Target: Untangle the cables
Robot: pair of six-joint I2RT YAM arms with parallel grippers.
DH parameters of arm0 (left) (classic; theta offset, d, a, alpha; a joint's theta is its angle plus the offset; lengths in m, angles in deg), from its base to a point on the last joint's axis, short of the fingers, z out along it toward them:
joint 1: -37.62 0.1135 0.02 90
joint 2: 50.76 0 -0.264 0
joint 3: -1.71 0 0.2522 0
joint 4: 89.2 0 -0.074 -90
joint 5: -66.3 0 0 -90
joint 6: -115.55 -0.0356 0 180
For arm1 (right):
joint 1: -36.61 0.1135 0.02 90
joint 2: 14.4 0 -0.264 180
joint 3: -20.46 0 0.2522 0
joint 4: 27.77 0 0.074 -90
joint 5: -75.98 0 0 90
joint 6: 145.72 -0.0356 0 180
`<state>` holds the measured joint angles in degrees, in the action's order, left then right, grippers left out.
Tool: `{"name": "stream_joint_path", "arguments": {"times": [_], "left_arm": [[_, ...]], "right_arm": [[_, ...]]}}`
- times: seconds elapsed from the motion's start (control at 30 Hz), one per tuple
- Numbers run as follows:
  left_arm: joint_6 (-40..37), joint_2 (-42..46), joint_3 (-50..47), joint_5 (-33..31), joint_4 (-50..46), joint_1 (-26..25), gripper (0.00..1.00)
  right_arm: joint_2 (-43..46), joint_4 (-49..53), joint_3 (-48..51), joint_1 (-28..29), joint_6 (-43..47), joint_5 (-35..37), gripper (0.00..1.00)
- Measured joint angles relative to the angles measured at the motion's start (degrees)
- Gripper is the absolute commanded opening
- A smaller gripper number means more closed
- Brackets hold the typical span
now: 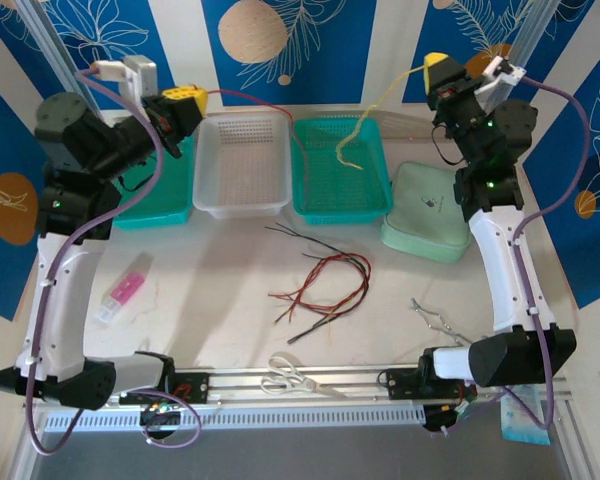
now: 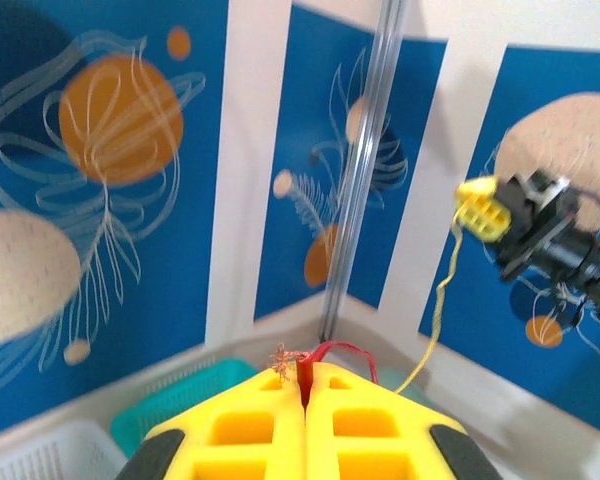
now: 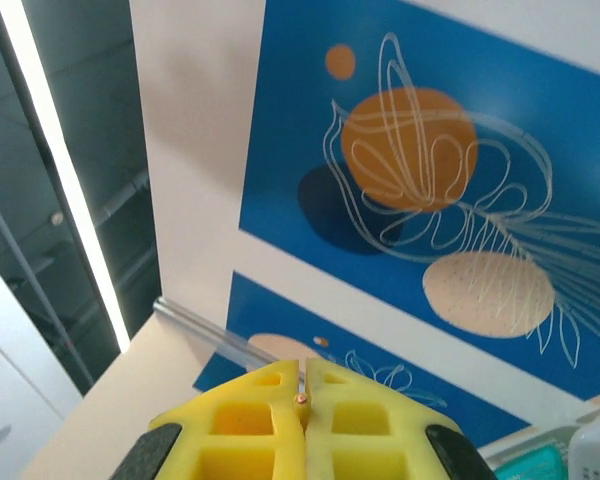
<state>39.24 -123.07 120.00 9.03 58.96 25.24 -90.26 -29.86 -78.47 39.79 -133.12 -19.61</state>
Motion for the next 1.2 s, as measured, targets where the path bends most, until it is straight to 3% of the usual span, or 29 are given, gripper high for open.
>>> {"name": "stream_joint_path", "arguments": {"times": [0.3, 0.63, 0.93, 1.2], "left_arm": [[0.6, 0.8, 9.0, 1.6, -0.1, 0.0, 0.00], [-1.9, 0.8, 15.7, 1.8, -1.7, 0.0, 0.00], [-5.2, -0.6, 15.7, 1.3, -6.8, 0.0, 0.00], [-8.3, 3.0, 10.5, -0.3, -9.9, 0.0, 0.00]], "right_arm": [[-5.0, -0.5, -0.8, 5.1, 5.0, 3.6, 0.00], [-21.1, -1.2, -11.2, 12.7, 6.5, 3.8, 0.00], [-42.4, -0.3, -30.5, 20.1, 6.5, 4.1, 0.00], [-68.8, 12.3, -60.8, 25.2, 7.1, 5.6, 0.00]]}}
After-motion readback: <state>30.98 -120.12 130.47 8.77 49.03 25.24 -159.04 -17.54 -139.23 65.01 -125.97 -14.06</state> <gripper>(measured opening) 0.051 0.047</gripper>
